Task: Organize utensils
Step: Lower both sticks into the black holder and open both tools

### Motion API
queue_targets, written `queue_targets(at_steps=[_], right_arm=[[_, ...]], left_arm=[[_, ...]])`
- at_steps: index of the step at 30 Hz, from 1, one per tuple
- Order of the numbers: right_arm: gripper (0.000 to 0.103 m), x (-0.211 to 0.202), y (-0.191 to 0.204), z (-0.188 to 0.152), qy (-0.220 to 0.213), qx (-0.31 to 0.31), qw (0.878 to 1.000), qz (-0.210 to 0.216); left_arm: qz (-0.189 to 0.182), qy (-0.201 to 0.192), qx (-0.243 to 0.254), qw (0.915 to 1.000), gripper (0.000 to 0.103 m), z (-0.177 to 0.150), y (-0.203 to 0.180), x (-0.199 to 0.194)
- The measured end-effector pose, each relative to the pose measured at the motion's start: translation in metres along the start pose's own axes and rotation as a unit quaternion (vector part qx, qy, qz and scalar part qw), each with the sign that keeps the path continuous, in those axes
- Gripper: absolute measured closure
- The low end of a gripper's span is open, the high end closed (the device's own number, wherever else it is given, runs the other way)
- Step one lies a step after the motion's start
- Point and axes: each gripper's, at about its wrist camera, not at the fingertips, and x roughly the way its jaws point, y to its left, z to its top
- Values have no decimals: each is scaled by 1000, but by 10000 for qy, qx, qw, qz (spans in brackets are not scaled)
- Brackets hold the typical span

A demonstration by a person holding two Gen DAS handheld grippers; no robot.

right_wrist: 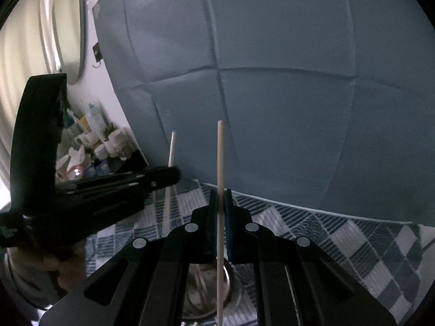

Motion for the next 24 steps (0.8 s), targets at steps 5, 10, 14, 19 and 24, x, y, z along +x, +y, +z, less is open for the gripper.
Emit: queue_targets(at_steps=[5, 10, 14, 19, 24], right_arm=[[98, 15, -2, -7, -58, 117, 9997, 208], [98, 25, -7, -22, 2, 237, 9990, 378], [98, 29, -8, -30, -10, 332, 9984, 449], [98, 27, -3, -21, -215, 360, 9977, 526], [98, 23, 2, -13, -300, 362, 9973, 571]], left_arm=[[-143, -218, -19, 9997, 98, -6, 1, 10], [-198, -70, 143, 9997, 98, -22, 3, 17], [-202, -5, 188, 9996, 98, -33, 7, 16], [-137, 40, 215, 9997, 98, -42, 11, 15], [-73, 90, 205, 9997, 98, -47, 15, 13]])
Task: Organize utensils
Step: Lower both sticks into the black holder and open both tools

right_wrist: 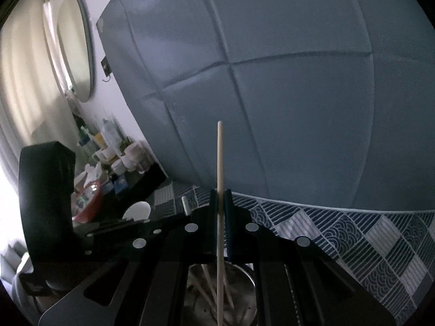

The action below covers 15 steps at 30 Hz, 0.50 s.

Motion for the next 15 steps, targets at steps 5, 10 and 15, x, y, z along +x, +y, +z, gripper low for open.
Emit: queue_targets(at_steps=[5, 10, 15], right_arm=[[98, -2, 3, -9, 86, -79, 9998, -156], [98, -4, -1, -14, 18, 29, 9998, -218], [98, -9, 3, -22, -25, -66, 9995, -314]], left_arm=[[38, 13, -112, 9999, 87, -6, 5, -4], [58, -23, -174, 9998, 76, -9, 5, -12], [128, -159, -87, 9998, 64, -10, 3, -27]])
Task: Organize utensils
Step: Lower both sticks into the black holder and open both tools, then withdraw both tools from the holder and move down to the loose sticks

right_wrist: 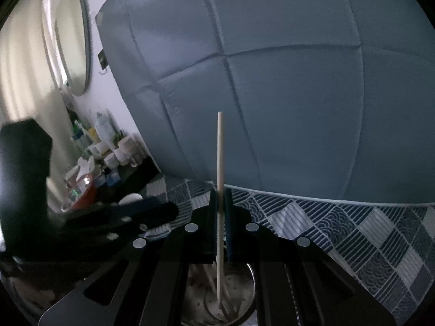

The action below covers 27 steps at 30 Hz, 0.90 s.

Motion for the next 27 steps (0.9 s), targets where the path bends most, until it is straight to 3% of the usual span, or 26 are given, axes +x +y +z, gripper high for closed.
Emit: queue_targets(at_steps=[6, 9, 13, 15, 17, 19, 25, 27], right_arm=[[97, -8, -1, -14, 119, 44, 9998, -128], [94, -16, -2, -20, 66, -27, 9992, -395], [94, -25, -5, -24, 38, 39, 9987, -504], [81, -30, -6, -24, 6, 50, 9980, -632], [59, -36, -6, -26, -96, 47, 9972, -745], [54, -42, -6, -27, -185, 76, 9965, -806], [22, -50, -12, -38, -161, 308, 9949, -949], [18, -51, -15, -43, -91, 373, 9947, -959]], left_arm=[[84, -90, -69, 9999, 57, -3, 2, -14], [131, -124, -87, 9998, 53, -7, 1, -20], [212, -102, -69, 9997, 44, -12, 1, -25], [259, -102, -75, 9996, 40, -14, 1, -29], [334, -101, -43, 9994, 36, -17, 1, -32], [392, -81, -17, 9992, 34, -20, 2, -34], [558, 50, -21, 9984, 24, -30, 4, -36], [650, 138, -13, 9978, 21, -34, 5, -35]])
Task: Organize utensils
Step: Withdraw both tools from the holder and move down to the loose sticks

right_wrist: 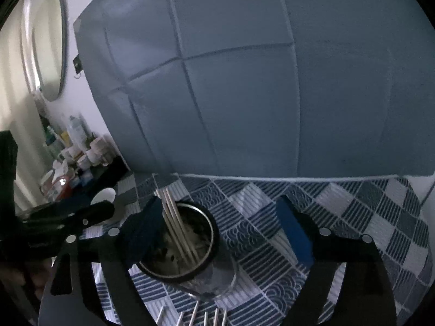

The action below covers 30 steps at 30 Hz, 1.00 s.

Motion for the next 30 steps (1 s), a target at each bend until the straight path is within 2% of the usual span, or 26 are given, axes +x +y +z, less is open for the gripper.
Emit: queue_targets(at_steps=[2, 9, 19, 30], right_arm=[[16, 2, -2, -6, 171, 1, 9999, -17], [16, 4, -6, -32, 465, -16, 9989, 24], [16, 4, -21, -76, 840, 86, 9964, -94], [17, 23, -41, -134, 1639, 189, 9854, -423]], left_arm=[[124, 95, -26, 9999, 15, -4, 3, 2], [288, 395, -249, 9985, 9, -25, 17, 8], [468, 921, -220, 9944, 9, -69, 26, 23], [604, 1734, -58, 9830, 9, -121, 22, 53]])
